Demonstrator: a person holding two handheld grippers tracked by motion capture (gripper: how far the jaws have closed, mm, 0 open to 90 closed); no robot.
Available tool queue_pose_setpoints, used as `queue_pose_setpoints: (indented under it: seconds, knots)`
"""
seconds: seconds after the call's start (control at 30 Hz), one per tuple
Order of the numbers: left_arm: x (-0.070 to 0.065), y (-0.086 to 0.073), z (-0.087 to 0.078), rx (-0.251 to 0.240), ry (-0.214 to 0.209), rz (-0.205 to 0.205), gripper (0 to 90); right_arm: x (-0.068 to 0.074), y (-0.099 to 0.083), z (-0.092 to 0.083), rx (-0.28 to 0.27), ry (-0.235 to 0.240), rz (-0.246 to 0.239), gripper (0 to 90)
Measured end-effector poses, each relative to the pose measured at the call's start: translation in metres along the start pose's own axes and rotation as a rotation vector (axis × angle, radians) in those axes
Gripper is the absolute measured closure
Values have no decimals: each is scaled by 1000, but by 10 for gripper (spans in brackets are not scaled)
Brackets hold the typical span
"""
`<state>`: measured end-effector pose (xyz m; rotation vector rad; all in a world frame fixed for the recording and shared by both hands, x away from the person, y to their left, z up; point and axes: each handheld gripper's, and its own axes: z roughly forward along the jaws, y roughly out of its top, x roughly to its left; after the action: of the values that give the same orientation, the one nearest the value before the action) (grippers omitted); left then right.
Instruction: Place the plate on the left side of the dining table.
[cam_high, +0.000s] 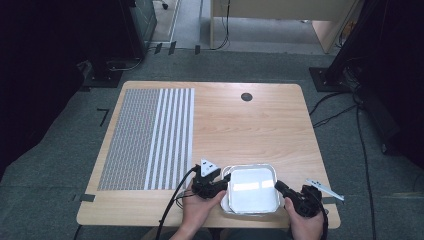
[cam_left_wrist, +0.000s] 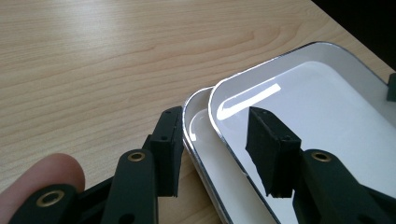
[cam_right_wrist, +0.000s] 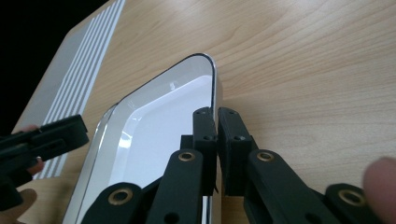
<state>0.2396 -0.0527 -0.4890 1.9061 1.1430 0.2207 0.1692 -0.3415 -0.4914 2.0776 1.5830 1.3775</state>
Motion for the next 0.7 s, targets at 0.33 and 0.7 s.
queue_pose_setpoints:
  seconds: [0.33,0.7]
  knots:
    - [-10,-1,-8,-3,-39,8,598,9,2,-1,-39,-40,-112,826]
    - [-19,-10,-1,41,-55,31,631,13,-6,-6,-7,-73,-174,793]
